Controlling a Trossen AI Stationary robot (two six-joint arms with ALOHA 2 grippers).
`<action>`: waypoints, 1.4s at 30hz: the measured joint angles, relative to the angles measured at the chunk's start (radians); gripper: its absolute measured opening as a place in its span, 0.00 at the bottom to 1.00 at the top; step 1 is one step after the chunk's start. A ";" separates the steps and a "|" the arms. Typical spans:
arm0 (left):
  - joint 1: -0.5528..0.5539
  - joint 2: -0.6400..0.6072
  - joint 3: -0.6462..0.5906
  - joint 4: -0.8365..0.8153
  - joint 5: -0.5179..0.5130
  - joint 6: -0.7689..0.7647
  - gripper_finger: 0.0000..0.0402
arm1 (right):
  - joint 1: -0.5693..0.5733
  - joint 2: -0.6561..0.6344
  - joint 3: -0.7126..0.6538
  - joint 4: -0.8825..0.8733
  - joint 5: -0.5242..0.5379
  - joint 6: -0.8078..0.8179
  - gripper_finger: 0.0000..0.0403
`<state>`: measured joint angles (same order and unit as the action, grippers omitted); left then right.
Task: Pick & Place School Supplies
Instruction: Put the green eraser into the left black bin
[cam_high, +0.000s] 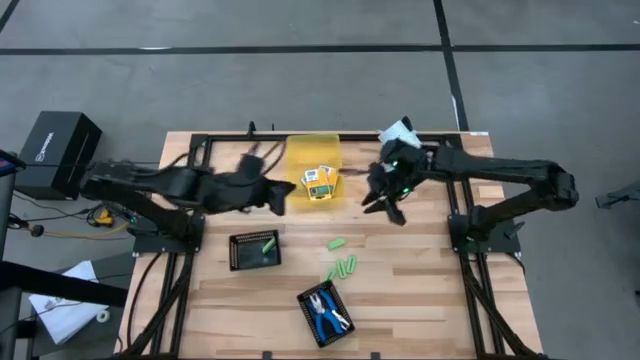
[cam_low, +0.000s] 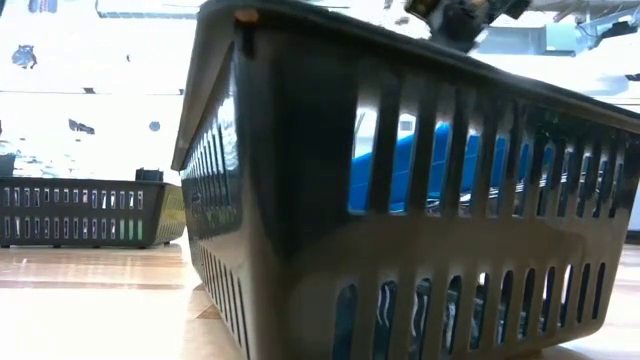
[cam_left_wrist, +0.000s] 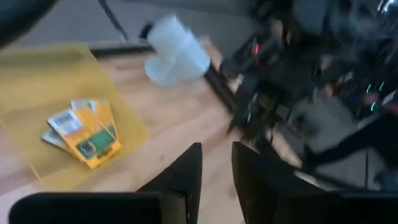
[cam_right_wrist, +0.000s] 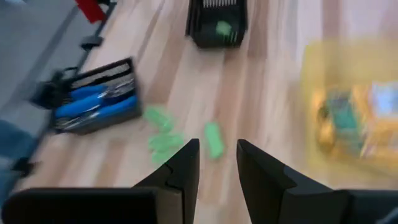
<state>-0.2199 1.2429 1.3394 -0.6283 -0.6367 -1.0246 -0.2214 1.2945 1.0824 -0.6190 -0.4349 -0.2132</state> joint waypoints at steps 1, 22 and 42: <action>-0.027 -0.018 -0.013 -0.003 -0.044 -0.010 0.20 | 0.031 0.027 0.019 0.014 0.044 -0.020 0.24; -0.281 0.007 -0.194 0.086 -0.233 -0.306 0.14 | 0.158 0.610 0.286 -0.199 0.196 -0.169 0.32; -0.462 -0.131 -0.193 -0.037 -0.556 -0.292 0.14 | 0.192 0.713 0.322 -0.079 0.166 -0.158 0.42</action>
<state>-0.6822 1.1119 1.1461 -0.6655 -1.1931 -1.3170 -0.0294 2.0074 1.4044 -0.6982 -0.2685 -0.3716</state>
